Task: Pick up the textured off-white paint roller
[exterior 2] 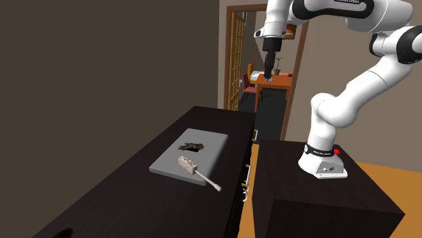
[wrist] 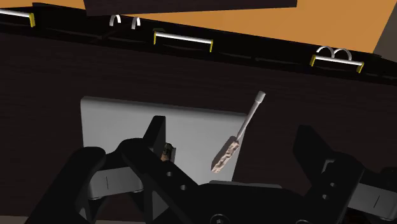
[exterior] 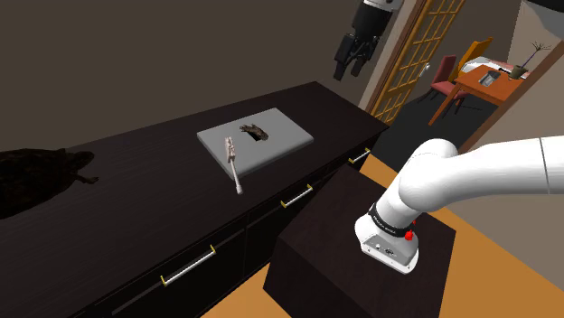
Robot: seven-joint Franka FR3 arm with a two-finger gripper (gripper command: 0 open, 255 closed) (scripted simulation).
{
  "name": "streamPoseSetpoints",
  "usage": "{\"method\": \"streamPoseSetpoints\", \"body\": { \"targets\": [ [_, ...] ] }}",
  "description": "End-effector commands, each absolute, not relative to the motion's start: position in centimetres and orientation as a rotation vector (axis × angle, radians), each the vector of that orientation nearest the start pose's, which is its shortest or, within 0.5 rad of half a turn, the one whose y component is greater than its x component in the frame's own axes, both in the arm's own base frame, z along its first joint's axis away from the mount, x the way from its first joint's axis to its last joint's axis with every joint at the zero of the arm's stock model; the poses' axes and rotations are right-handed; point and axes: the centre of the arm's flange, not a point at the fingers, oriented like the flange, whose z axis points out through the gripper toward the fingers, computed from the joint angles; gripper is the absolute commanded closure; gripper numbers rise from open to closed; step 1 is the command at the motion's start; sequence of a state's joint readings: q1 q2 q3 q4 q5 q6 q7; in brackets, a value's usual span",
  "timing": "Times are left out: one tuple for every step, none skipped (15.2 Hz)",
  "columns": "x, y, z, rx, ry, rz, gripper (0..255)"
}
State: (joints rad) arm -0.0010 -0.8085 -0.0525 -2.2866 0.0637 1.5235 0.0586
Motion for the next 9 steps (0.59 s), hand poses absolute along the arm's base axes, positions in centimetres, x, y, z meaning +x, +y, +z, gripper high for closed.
{"method": "streamPoseSetpoints", "body": {
  "targets": [
    [29.6,-1.5,62.6,-3.036,0.14,-0.066,0],
    [30.2,-0.9,61.5,-3.038,0.156,-0.068,0],
    [30.8,-0.4,60.5,-3.04,0.171,-0.069,0],
    [31.5,0.1,59.5,-3.043,0.186,-0.071,0],
    [32.1,0.7,58.4,-3.045,0.202,-0.072,0],
    [32.7,1.2,57.4,-3.047,0.217,-0.074,0],
    [33.4,1.7,56.4,-3.049,0.233,-0.075,0],
    [34.1,2.2,55.3,-3.051,0.248,-0.077,0],
    [34.7,2.7,54.3,-3.053,0.264,-0.078,0]
  ]
}}
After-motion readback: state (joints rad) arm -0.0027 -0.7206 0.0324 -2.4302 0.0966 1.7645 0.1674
